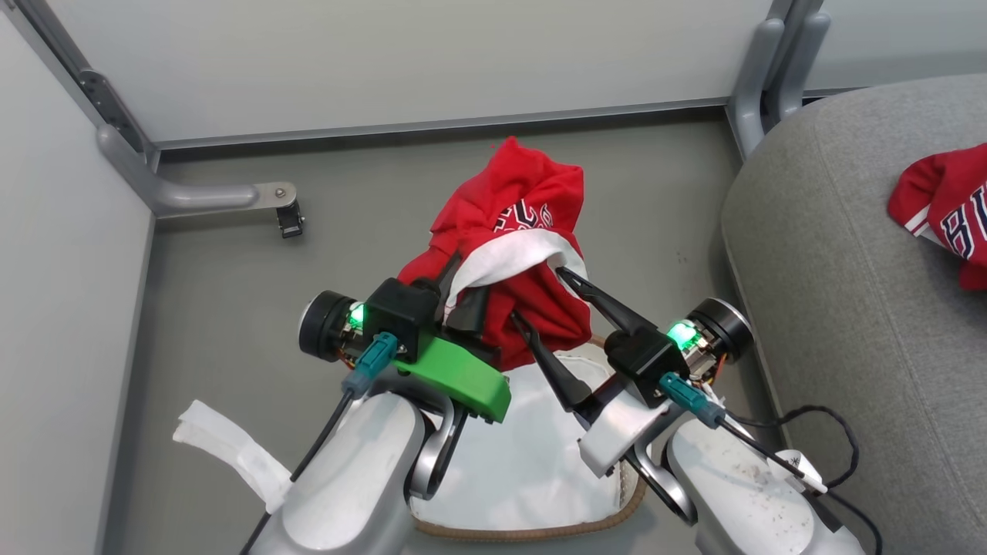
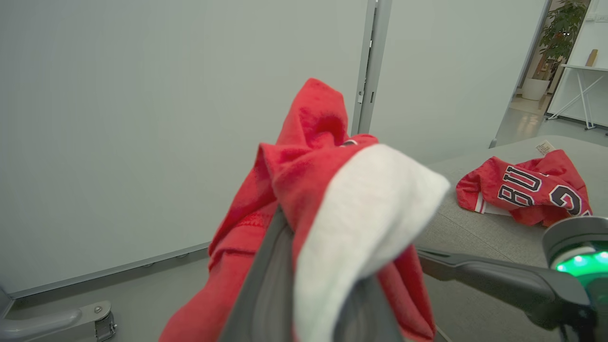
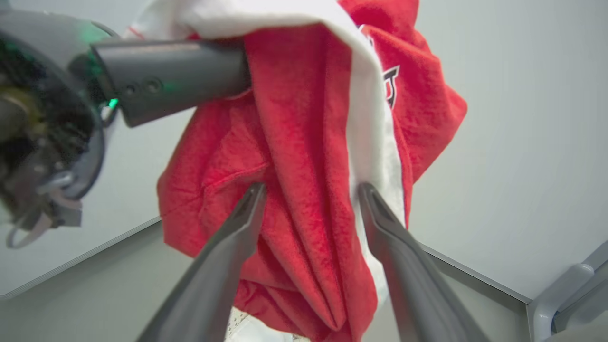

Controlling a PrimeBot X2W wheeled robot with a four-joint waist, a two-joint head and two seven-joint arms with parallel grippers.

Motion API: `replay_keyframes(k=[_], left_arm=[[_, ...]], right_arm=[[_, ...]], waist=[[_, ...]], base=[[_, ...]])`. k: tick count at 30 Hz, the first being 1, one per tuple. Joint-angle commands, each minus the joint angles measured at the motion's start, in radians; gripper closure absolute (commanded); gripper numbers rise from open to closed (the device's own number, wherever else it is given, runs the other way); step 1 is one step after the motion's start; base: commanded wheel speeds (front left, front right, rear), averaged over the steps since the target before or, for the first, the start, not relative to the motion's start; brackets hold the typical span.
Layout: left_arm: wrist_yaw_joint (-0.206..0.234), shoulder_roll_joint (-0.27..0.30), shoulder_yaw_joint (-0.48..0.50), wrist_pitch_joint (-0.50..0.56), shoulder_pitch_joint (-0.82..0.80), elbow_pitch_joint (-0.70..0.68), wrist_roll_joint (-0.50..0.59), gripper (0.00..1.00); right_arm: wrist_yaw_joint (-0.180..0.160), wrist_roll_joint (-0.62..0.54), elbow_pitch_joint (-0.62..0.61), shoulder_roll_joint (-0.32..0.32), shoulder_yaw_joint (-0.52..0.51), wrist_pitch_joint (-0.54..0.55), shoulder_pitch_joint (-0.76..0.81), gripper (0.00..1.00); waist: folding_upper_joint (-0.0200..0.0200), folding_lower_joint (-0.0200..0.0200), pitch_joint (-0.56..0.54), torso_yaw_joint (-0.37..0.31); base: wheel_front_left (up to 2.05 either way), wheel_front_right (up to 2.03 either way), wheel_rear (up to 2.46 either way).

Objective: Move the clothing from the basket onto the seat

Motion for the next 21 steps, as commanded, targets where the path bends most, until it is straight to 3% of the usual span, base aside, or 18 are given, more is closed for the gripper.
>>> replay_keyframes(k=[1, 11, 12, 13, 14, 20, 21], left_arm=[[0.006, 0.004, -0.003, 0.0, -0.013, -0.005, -0.008, 1.0], [0.011, 0.004, -0.045, 0.0, -0.019, -0.016, -0.05, 1.0], [0.013, 0.004, -0.05, -0.001, -0.019, -0.016, -0.054, 1.0], [0.014, 0.004, -0.054, -0.001, -0.02, -0.015, -0.056, 1.0], [0.016, 0.004, -0.057, 0.0, -0.02, -0.014, -0.059, 1.0], [0.029, 0.004, -0.053, -0.001, -0.022, -0.015, -0.048, 1.0], [0.032, 0.004, -0.05, -0.001, -0.019, -0.018, -0.043, 0.71]], right_arm=[[-0.001, -0.013, 0.009, -0.004, -0.004, -0.002, -0.016, 0.0], [-0.001, -0.006, 0.058, -0.004, -0.004, -0.002, -0.06, 0.0], [-0.001, -0.003, 0.064, -0.004, -0.004, -0.002, -0.063, 0.48], [-0.001, 0.006, 0.07, -0.005, -0.006, -0.002, -0.064, 0.62], [-0.001, 0.009, 0.071, -0.005, -0.008, -0.002, -0.067, 1.0], [-0.001, 0.03, 0.061, -0.005, -0.013, -0.002, -0.06, 1.0], [-0.001, 0.033, 0.057, -0.005, -0.019, -0.002, -0.058, 1.0]], waist=[[0.0, 0.0, 0.001, 0.004], [0.0, 0.0, 0.007, 0.028], [0.0, 0.0, 0.007, 0.03], [0.0, 0.0, 0.008, 0.032], [0.0, 0.0, 0.008, 0.034], [0.0, 0.0, 0.014, 0.032], [0.0, 0.0, 0.015, 0.029]], base=[[0.0, 0.0, 0.0], [0.0, 0.0, 0.0], [0.0, 0.0, 0.0], [0.0, 0.0, 0.0], [0.0, 0.0, 0.0], [0.0, 0.0, 0.0], [0.0, 0.0, 0.0]])
